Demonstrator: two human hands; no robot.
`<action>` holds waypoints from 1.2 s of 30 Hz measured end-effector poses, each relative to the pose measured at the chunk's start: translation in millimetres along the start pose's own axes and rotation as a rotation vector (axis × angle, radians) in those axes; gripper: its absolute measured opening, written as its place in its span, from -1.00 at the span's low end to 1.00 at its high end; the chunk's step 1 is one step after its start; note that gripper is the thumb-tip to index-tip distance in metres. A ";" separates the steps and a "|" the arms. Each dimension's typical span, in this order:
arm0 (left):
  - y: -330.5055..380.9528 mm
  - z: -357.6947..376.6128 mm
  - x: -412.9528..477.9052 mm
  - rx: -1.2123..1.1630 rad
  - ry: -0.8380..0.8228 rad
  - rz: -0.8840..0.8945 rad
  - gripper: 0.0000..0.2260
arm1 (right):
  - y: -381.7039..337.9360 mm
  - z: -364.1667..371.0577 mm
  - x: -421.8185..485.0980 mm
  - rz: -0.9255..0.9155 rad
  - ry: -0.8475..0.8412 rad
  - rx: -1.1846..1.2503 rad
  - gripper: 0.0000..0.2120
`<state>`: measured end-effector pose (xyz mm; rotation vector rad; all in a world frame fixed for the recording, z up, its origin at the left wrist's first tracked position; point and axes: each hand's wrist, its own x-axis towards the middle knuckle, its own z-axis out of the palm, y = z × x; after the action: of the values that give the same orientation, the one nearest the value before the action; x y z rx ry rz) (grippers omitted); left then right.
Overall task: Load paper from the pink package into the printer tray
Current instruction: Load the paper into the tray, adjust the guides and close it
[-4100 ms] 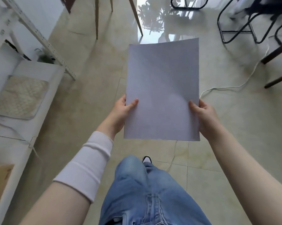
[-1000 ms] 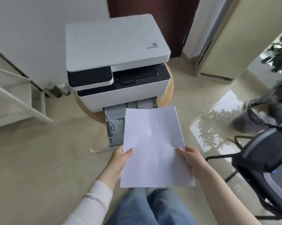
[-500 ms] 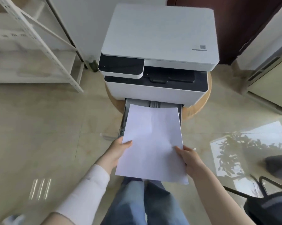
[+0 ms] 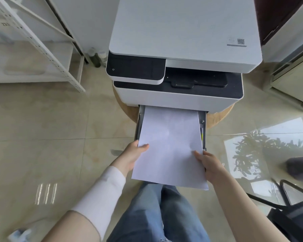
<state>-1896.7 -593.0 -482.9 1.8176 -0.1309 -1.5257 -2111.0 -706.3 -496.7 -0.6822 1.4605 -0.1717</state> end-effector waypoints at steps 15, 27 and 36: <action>11.9 13.4 50.3 -0.026 0.061 -0.022 -0.74 | -44.1 2.1 61.6 -0.112 0.075 -0.175 -0.63; 27.4 8.5 49.8 0.034 0.153 0.026 -0.75 | -29.4 10.6 39.6 -0.090 0.253 -0.134 -0.85; 12.3 10.0 53.7 0.223 0.354 0.152 -0.69 | -18.9 25.9 45.2 -0.256 0.404 -0.245 -0.89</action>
<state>-1885.6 -634.3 -519.1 2.1719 -0.2698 -1.0999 -2074.8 -736.0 -526.4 -1.0806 1.7938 -0.3474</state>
